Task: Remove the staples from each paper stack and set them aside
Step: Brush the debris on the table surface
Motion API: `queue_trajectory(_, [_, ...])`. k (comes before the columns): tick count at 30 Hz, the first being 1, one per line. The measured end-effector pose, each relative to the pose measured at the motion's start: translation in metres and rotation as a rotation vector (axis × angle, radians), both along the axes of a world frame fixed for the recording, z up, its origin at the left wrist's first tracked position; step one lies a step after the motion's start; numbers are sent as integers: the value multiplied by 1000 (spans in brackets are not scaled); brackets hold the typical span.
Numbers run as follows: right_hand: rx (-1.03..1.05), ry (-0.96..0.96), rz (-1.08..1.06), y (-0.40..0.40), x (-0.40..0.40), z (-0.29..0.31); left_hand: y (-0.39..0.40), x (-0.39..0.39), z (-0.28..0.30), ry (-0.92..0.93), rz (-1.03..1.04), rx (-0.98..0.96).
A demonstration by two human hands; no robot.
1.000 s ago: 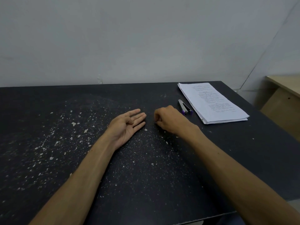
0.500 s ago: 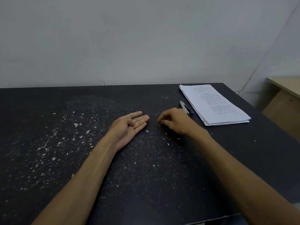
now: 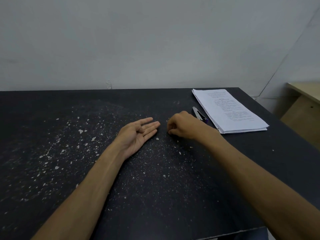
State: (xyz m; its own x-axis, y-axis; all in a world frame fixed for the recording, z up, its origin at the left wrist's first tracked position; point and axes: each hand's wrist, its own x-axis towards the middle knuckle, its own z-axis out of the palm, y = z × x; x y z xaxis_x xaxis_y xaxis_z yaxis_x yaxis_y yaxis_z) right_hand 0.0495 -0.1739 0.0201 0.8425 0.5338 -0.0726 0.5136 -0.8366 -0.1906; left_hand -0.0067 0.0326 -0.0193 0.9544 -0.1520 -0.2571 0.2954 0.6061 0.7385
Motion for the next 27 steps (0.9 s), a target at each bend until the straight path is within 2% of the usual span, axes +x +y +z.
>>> queue_trajectory(4, [-138, -128, 80, 5, -10, 1, 1, 0, -1, -1, -5, -16])
queue_trajectory(8, [-111, -199, 86, 7, -16, -5, 1, 0, -1, -12, -14, -31])
queue_trajectory(10, [16, -177, 27, 5, -13, -10, 2, 0, -1, -15, -19, -44])
queue_trajectory(13, [360, -69, -94, 5, -8, -11, 2, 1, 0, -10, -27, -73])
queue_trajectory(15, [492, -16, -100, 13, -8, -1, 2, 1, 2, 1, -45, -89])
queue_trajectory(17, [481, 25, -29, 25, -9, 13, 0, -2, 5, 12, -90, -113])
queue_trajectory(21, [314, 52, 74, 36, -11, 36, -9, -7, 8, 22, -143, -225])
queue_trajectory(27, [290, -64, -127, 7, -17, 22, 10, 0, 6, -9, -46, -291])
